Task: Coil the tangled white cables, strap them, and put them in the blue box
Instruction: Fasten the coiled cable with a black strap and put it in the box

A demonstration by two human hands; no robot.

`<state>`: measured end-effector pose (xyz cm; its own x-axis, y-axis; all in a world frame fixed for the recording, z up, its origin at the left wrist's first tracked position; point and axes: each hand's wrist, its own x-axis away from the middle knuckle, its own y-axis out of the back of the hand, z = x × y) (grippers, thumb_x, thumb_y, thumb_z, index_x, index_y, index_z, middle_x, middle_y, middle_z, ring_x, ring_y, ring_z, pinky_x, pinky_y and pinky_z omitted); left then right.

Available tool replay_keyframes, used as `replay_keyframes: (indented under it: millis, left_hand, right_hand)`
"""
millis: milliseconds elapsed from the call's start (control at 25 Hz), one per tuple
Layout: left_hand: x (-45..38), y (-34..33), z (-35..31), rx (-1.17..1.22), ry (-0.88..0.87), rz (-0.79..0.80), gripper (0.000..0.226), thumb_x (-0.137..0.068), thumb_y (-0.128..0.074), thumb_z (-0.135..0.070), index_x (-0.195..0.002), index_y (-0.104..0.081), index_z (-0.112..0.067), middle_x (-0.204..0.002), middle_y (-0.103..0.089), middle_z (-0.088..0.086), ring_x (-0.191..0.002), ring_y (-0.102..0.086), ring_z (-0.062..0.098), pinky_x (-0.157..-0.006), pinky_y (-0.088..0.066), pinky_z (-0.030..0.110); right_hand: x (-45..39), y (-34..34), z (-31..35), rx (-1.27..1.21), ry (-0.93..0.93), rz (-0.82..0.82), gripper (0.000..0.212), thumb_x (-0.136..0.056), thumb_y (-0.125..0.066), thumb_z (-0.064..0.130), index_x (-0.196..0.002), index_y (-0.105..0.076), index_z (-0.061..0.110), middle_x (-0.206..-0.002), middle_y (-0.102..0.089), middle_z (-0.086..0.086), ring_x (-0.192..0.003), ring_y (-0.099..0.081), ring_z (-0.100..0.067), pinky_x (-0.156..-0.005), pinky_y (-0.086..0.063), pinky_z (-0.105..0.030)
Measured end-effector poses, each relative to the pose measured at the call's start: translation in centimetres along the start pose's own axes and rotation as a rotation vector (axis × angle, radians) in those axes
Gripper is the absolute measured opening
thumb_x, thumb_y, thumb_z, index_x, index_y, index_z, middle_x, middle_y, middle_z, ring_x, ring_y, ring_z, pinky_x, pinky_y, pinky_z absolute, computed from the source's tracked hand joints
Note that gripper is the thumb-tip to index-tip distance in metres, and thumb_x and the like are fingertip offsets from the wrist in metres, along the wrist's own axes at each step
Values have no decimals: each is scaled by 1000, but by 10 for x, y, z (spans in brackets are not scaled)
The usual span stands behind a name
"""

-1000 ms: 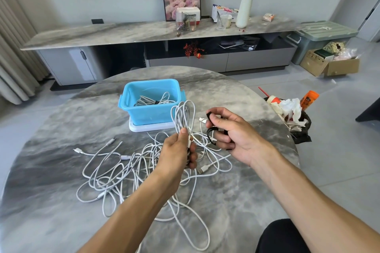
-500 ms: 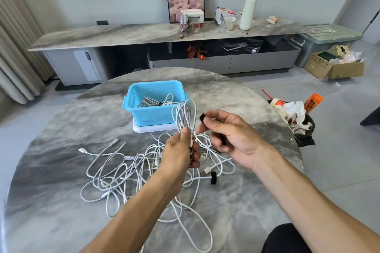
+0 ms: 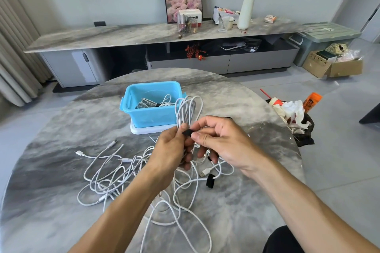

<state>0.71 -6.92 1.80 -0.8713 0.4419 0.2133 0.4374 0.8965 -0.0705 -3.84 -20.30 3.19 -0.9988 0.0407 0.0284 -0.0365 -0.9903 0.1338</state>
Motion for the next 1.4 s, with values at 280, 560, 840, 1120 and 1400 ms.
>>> replay_keyframes:
  millis: [280,560,840,1120,1400]
  left_hand:
    - [7,-10,7,-195,-144,22,37,-105,-34,-21,-70,-41,-13,-54,-45,-2,-41,-32,8,-38,-26,19]
    - [7,0,5,-209,-211,13,36,-102,-47,-20,-67,-51,-13,-54,-51,1,-48,-43,16,-39,-31,22]
    - [14,-11,-4,39,-78,93,43,-94,-44,-6,-65,-68,-27,-60,-43,0,-48,-31,9,-42,-18,18]
    - [19,-17,-2,75,-51,-41,55,-105,-30,-39,-75,-74,-26,-53,-49,-9,-44,-34,5,-42,-23,19]
    - [14,-14,1,48,-255,-192,51,-104,-32,-38,-65,-60,-21,-46,-47,-12,-41,-39,1,-41,-31,14]
  right_hand:
    - [1,-4,0,-64,29,-175,11,-88,-71,9,-80,-71,16,-56,-62,-4,-40,-43,-9,-38,-34,-19]
    - [-1,-17,-1,-94,13,-332,9,-80,-79,8,-75,-73,12,-50,-61,-3,-43,-52,-5,-42,-39,-15]
    - [1,-22,1,-105,60,-426,14,-79,-80,7,-72,-68,8,-47,-59,-2,-41,-50,-9,-41,-39,-17]
    - [1,-24,4,-150,46,-381,20,-80,-79,7,-73,-60,5,-57,-66,-17,-44,-59,-25,-49,-52,-41]
    - [3,-27,-3,221,253,-258,8,-96,-57,17,-91,-60,22,-72,-66,3,-61,-58,-14,-62,-51,-42]
